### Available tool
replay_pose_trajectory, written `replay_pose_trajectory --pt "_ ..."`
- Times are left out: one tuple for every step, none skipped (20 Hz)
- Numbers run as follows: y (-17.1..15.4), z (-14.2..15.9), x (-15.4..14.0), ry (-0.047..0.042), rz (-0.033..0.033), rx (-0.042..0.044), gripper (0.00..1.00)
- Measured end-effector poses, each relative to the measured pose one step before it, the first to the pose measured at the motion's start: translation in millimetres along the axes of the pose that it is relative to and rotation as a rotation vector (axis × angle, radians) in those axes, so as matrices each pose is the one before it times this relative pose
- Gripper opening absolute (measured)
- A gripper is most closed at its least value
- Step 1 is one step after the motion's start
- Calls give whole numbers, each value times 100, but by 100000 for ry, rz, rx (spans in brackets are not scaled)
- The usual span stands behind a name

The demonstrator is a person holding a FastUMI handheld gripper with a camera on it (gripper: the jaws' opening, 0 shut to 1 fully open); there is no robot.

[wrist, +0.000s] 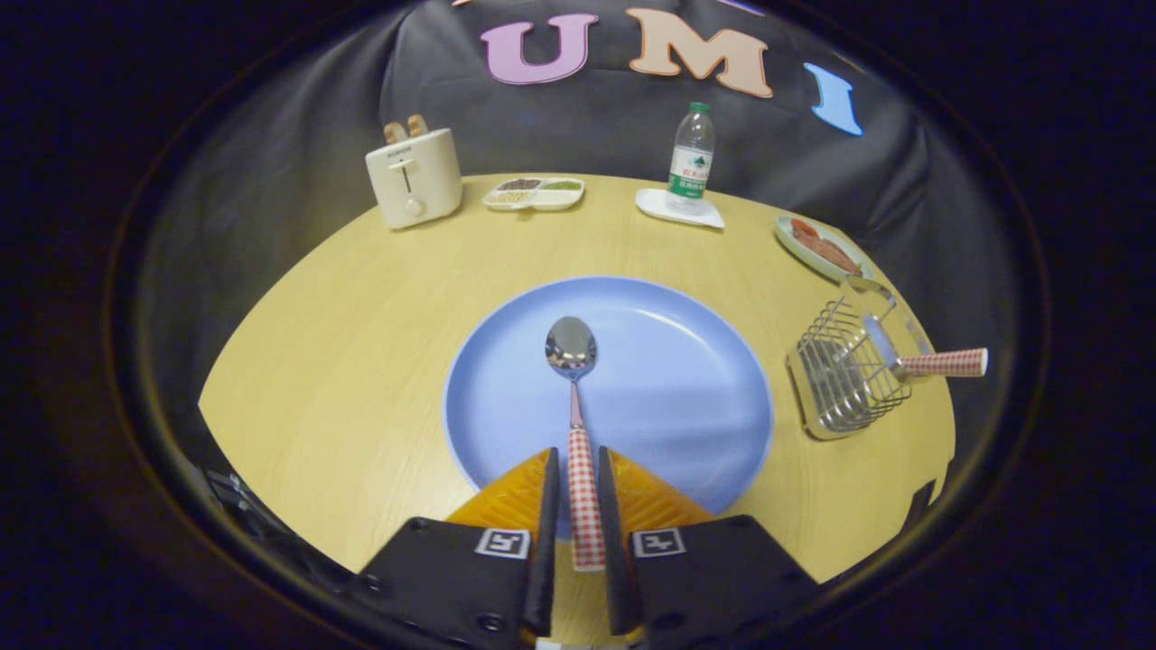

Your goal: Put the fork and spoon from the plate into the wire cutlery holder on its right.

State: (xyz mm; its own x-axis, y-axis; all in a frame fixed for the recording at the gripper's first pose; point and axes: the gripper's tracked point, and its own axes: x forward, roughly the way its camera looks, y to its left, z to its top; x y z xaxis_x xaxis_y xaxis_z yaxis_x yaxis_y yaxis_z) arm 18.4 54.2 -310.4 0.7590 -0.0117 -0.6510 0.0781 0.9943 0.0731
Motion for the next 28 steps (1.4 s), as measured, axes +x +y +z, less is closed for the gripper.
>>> replay_pose_trajectory --pt "-55 183 39 -671 749 365 27" --pt "113 16 -45 153 642 -361 20" --pt "7 221 24 -1052 -30 -1084 13" --pt "13 -128 95 465 -564 -1935 12" --pt "-55 29 11 613 -820 -2397 10" --pt "-144 60 -111 369 -964 -1940 8" --pt "-148 94 -87 1035 -945 -1290 8" --pt "79 54 -271 1018 -630 -740 8" --pt "46 158 -399 1667 -358 -18 8" --pt "-117 -45 -511 1983 -1059 126 8" --pt "-408 112 -738 1995 -2600 226 8" --pt "-484 179 -742 1638 -2661 790 8" --pt "-299 230 -901 1984 -2006 1857 8" --pt "-58 73 -824 2326 -1487 1854 8" --pt "-239 87 -890 2886 -1752 1635 8" --pt "-213 232 -808 2435 -1413 1087 8" --pt "-348 312 -754 2073 -1871 436 8" --pt "-582 333 -711 2195 -2730 0 8" --pt "-637 125 -617 3166 -2710 -63 8" --pt "-659 -77 -657 3454 -2363 881 8" --pt "-599 -16 -560 3469 -1754 2465 8" --pt "-419 -22 -536 3295 -685 3843 8" --pt "-423 -15 -472 3197 -251 4772 8" --pt "-574 108 -326 2805 -472 5001 8" --pt "-564 277 -475 2231 -604 4503 8" --pt "-668 511 -464 1387 -905 3883 8" --pt "-696 788 -430 889 -1024 3234 8" --pt "-883 668 -247 1018 -1390 3016 8"
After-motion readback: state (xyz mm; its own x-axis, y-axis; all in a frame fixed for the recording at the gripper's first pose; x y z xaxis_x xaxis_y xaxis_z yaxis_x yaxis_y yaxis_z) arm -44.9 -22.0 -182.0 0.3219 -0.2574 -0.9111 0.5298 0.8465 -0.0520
